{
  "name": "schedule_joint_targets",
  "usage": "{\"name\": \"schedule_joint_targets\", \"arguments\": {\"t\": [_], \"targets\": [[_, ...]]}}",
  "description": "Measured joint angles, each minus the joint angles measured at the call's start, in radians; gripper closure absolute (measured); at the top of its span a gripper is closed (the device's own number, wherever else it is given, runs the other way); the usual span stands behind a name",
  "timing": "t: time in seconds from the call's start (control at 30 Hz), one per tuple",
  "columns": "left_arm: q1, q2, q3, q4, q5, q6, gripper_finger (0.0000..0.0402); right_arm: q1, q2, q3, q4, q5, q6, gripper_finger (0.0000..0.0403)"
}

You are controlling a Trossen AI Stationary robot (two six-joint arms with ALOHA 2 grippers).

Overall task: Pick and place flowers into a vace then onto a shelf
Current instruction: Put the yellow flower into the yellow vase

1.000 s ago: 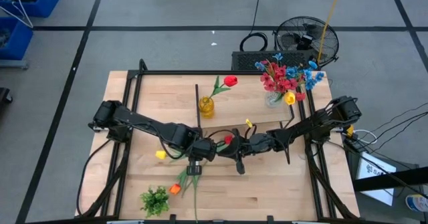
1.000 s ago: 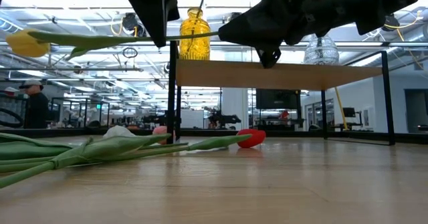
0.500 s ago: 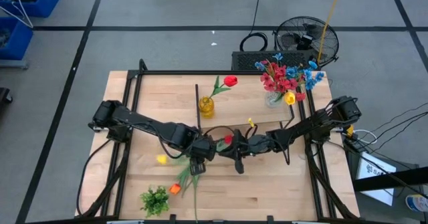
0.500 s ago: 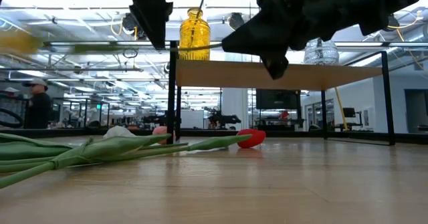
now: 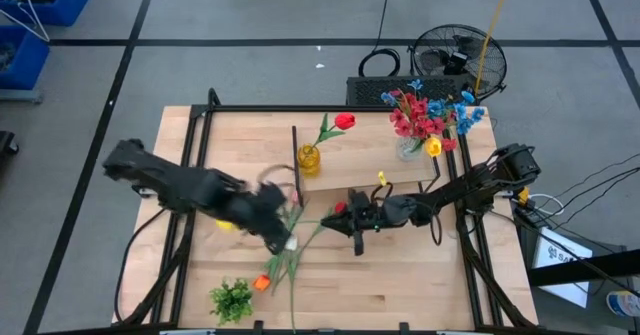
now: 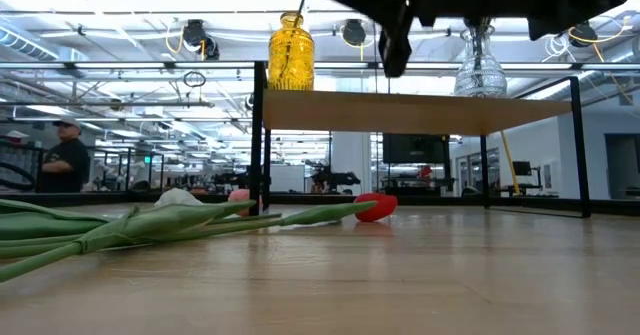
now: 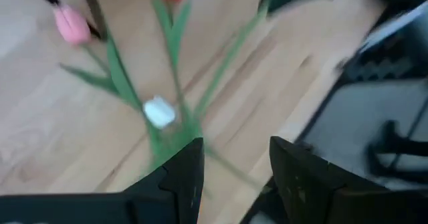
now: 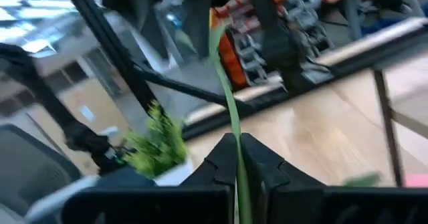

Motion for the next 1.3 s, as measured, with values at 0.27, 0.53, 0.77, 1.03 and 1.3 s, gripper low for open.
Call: {"name": "schedule_joint_targets", "arguments": {"t": [0.27,0.53,0.77,1.03,1.3], "targets": [[-0.229,-0.235,0.000,0.012,-0.542,-0.162,0.0227,-0.019,0.000,0.059,0.144,0.057,-0.149,0.0402],[-0.374,-0.315,0.000,0.173,-0.878,0.132,0.0227,-0.062,0.000,0.277,-0.217,-0.001,-0.282,0.0402],[-0.415,-0.404,0.000,0.230,-0.982,0.389,0.0227,-0.047,0.000,0.311,-0.209,-0.080,-0.290,0.0402],[-0.415,-0.422,0.000,0.131,-0.913,0.408,0.0227,-0.048,0.000,0.311,0.020,-0.080,-0.408,0.0402],[-0.411,-0.398,0.000,0.099,-0.874,0.518,0.0227,-0.048,-0.001,0.311,0.251,-0.081,-0.419,0.0402]]}}
